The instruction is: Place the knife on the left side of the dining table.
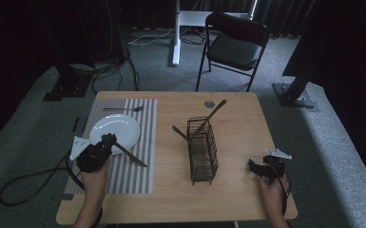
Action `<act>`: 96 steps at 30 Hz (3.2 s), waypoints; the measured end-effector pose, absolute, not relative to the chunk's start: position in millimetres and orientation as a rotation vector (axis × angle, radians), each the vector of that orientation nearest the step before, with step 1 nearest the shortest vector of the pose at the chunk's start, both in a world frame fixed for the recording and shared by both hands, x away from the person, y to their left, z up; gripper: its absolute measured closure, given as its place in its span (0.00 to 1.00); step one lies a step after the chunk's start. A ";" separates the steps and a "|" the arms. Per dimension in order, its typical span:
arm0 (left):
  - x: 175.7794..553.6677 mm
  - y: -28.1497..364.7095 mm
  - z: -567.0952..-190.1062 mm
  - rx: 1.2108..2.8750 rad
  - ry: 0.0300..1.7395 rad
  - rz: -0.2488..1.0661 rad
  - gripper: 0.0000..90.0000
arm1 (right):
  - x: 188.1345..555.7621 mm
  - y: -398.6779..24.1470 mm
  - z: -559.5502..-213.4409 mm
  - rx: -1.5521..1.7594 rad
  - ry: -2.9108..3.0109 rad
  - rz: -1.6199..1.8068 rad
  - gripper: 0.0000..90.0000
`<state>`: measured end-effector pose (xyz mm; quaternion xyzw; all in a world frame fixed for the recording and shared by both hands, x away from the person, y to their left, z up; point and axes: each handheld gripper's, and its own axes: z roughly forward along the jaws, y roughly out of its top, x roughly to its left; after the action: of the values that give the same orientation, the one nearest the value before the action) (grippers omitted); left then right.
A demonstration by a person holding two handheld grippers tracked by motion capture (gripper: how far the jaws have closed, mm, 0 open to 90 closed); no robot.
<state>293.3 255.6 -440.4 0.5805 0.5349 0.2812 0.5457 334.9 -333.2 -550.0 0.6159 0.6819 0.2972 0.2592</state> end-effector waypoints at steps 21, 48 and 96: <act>294.4 298.5 -465.2 1.349 1.365 0.699 0.77 | 334.9 -333.2 -550.0 1.669 1.848 0.805 0.14; 300.3 333.0 -501.0 1.354 1.483 0.656 0.66 | 334.9 -333.2 -549.9 1.669 1.848 0.805 0.14; 314.2 333.3 -542.7 1.689 1.664 0.643 0.45 | 334.9 -333.2 -549.9 1.669 1.848 0.805 0.14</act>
<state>314.2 333.3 -542.7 0.6477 0.6379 0.2465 0.3358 334.9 -333.2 -549.9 0.6158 0.6821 0.2971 0.2593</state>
